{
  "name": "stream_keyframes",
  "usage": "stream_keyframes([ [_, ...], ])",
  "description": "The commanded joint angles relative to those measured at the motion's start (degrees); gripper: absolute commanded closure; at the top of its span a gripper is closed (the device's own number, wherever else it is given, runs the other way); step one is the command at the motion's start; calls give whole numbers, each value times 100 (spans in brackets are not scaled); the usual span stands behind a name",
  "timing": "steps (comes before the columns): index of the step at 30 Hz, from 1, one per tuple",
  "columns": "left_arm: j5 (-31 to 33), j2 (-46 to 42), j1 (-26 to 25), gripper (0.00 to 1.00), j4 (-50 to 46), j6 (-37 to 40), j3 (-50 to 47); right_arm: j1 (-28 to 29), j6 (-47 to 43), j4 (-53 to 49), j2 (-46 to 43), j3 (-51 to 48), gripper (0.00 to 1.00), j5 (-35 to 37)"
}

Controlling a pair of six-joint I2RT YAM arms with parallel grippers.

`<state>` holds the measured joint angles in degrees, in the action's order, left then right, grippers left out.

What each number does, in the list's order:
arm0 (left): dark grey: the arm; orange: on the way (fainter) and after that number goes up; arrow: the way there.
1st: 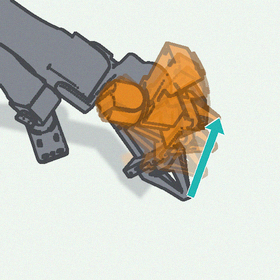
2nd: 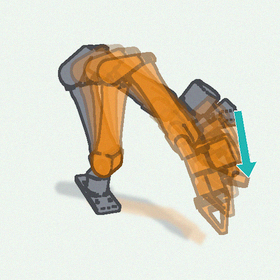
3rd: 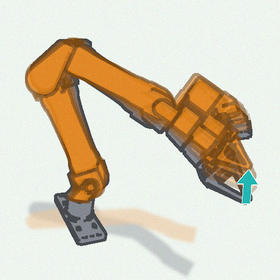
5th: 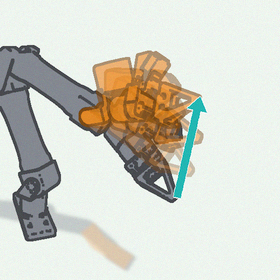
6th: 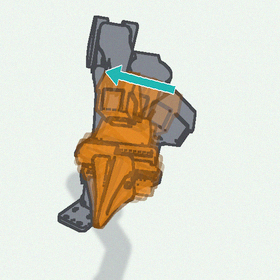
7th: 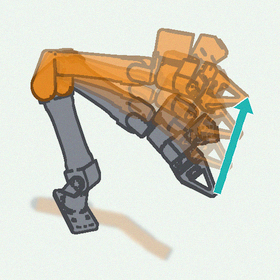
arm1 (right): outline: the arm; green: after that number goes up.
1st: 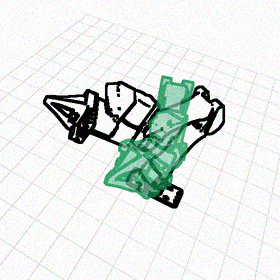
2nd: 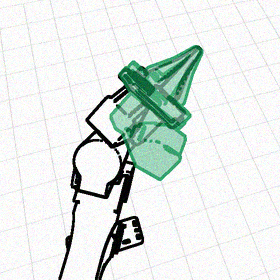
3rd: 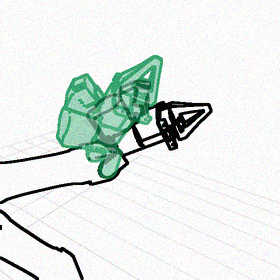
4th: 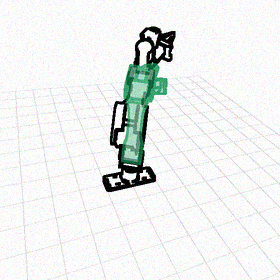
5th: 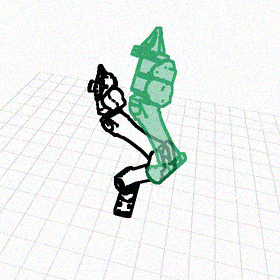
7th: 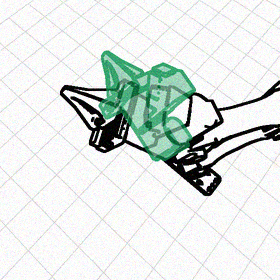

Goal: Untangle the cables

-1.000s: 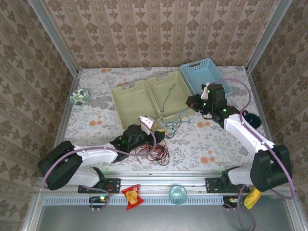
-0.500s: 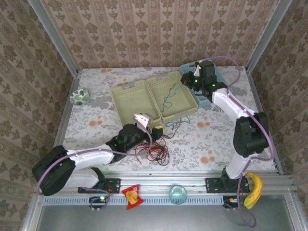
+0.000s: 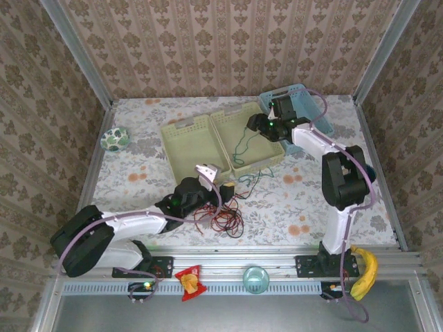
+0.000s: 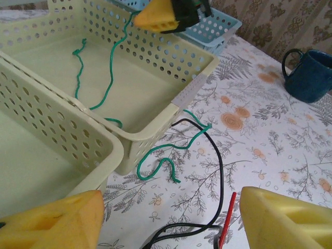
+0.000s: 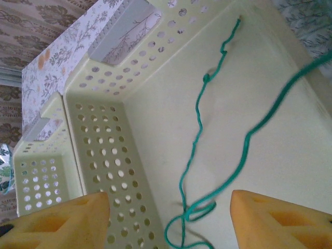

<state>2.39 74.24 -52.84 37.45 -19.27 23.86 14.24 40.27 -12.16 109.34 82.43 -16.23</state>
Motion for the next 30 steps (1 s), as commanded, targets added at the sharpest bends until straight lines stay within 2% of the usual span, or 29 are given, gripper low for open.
stream_keyframes([
  [1,7,137,-31,30,47,119,189,-17,-146,-164,-877,-383,36,402],
  [5,-2,304,-81,30,104,124,281,-26,-312,-326,-1523,-895,36,574],
  [8,-15,413,-118,31,184,125,315,-57,-449,-662,-1556,-802,37,630],
  [12,46,530,-114,31,253,90,371,-90,-194,-840,-1046,-426,39,486],
  [18,329,515,-144,32,415,-58,298,-94,461,-591,138,239,41,1],
  [24,412,444,-163,32,383,-121,222,-91,933,-346,881,678,45,-241],
  [26,429,434,-164,32,334,-96,231,-94,1021,-270,1045,750,52,-261],
  [28,412,433,-137,32,320,-86,240,-90,1119,-186,1135,764,74,-225],
  [30,368,428,-100,31,285,-79,259,-88,1149,-134,1168,783,89,-224],
])
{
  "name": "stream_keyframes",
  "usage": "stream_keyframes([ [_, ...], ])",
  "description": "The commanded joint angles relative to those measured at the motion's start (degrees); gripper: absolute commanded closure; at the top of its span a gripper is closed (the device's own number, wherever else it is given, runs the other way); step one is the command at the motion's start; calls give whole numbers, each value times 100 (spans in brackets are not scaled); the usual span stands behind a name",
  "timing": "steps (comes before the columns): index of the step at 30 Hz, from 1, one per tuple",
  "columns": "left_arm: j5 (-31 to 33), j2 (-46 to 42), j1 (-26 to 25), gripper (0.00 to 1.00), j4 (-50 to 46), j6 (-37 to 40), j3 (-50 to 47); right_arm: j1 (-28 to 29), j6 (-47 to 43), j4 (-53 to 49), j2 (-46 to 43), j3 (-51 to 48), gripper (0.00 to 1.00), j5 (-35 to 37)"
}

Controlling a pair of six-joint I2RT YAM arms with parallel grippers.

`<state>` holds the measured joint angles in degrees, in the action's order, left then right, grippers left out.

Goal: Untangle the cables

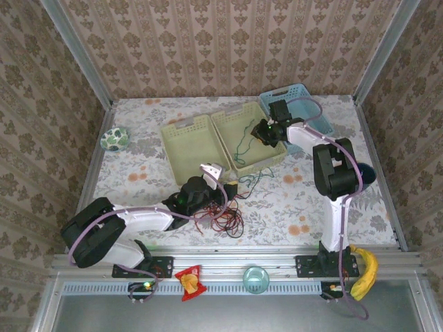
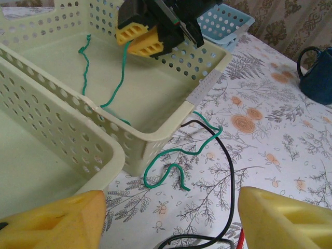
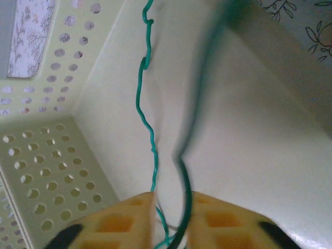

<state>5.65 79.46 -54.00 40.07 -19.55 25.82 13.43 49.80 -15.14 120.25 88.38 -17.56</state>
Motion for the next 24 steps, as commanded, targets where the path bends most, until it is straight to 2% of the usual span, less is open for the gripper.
stream_keyframes([
  [1,22,-90,27,31,9,-58,71,6,175,213,47,180,99,-122],
  [5,-20,-72,64,31,8,-71,89,54,-4,256,-192,100,100,-180],
  [13,-117,42,79,32,154,-162,83,327,-1254,-209,-587,-64,100,-287],
  [17,-126,42,65,32,161,-167,63,390,-1648,-465,-492,-119,100,-548],
  [24,-108,43,68,32,90,-123,86,385,-1693,-690,-11,51,100,-1112],
])
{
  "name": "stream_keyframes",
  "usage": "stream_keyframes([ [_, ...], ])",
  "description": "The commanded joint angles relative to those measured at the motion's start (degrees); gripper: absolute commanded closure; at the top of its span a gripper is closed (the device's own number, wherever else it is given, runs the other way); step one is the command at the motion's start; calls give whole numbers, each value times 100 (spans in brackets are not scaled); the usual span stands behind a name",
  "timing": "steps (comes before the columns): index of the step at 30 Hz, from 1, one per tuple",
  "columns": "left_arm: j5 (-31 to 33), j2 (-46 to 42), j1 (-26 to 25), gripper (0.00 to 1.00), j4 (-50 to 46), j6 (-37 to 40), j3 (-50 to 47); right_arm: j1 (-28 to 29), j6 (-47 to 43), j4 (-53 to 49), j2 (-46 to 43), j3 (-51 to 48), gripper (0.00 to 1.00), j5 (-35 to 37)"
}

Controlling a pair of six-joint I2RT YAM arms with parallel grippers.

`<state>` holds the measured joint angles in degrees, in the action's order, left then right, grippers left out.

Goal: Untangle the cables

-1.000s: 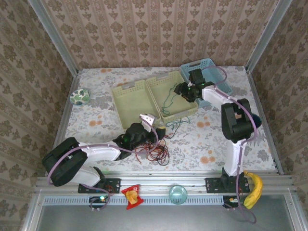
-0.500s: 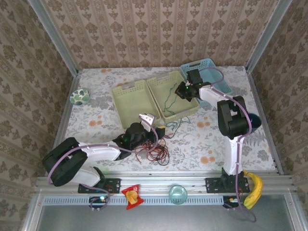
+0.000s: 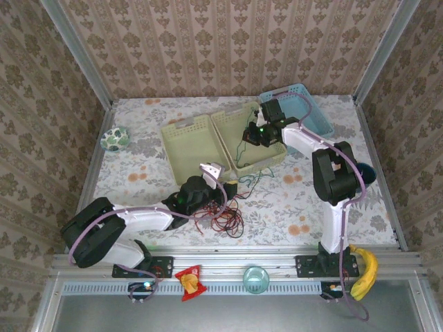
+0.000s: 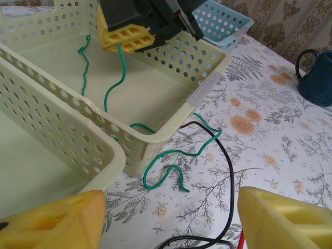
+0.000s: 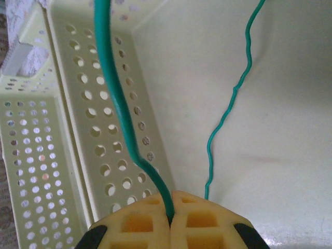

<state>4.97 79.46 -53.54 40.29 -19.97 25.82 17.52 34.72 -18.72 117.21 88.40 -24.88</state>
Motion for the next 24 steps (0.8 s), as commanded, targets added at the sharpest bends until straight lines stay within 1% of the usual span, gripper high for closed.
stream_keyframes([
  [1,-32,43,20,32,66,-73,89,-18,-194,-361,377,139,100,-455],
  [7,16,41,19,32,44,-53,131,-21,-249,-896,917,898,100,-662],
  [11,56,33,26,32,40,-49,133,-21,-204,-943,992,1050,100,-625],
  [13,50,25,17,32,31,-41,133,-24,-185,-883,839,1019,84,-579],
  [15,64,15,13,32,9,-25,147,-21,-172,-633,443,791,57,-439],
  [16,65,15,14,32,5,-14,151,-25,-167,-521,226,659,52,-312],
  [17,65,8,11,32,6,1,163,-20,-176,-407,-31,510,48,-187],
  [19,66,-17,11,32,-1,40,169,-41,-208,-324,-482,271,46,28],
  [22,40,-60,13,32,-69,123,200,-49,-255,-284,-1117,-158,45,255],
  [24,13,-102,2,32,-107,175,197,-48,-231,-271,-1629,-613,45,423],
])
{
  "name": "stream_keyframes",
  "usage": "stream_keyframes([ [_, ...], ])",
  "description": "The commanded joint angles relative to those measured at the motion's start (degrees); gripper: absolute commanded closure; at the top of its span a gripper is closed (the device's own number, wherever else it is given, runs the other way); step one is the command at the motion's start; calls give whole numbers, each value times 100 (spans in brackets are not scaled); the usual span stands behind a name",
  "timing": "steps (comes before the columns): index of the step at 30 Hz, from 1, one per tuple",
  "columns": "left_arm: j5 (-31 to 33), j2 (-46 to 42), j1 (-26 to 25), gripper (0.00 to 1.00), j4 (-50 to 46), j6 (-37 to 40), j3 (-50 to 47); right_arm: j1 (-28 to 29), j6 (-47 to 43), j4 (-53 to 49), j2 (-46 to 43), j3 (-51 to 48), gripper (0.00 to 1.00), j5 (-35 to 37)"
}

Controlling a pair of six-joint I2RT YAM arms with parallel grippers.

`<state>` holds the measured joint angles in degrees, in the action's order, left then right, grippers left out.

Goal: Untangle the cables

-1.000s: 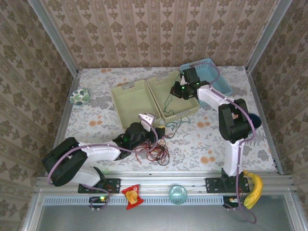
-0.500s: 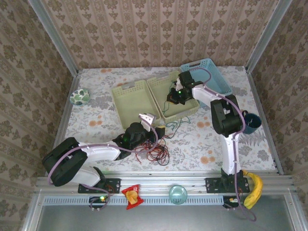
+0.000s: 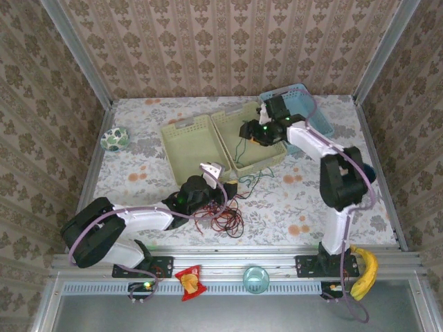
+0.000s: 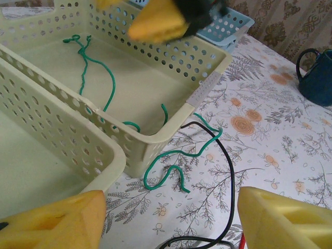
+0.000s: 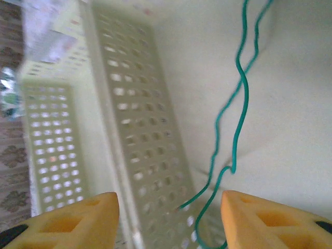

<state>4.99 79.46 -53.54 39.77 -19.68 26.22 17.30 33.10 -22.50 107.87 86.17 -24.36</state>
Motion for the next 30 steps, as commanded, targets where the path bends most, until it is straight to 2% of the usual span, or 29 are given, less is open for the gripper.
stream_keyframes([
  [1,2,-121,-4,32,-57,155,154,-27,-48,118,-909,-615,45,421],
  [6,-315,-209,-66,33,-245,311,182,-16,462,279,-1995,-2142,46,584],
  [12,-907,-265,-144,33,-665,472,267,8,971,610,-2460,-3462,48,452],
  [19,-1044,17,-220,34,-1091,667,479,-49,1582,1218,-2161,-3876,52,529],
  [30,-1093,544,-365,37,-1243,724,739,-298,2643,2170,-1735,-4182,52,118],
])
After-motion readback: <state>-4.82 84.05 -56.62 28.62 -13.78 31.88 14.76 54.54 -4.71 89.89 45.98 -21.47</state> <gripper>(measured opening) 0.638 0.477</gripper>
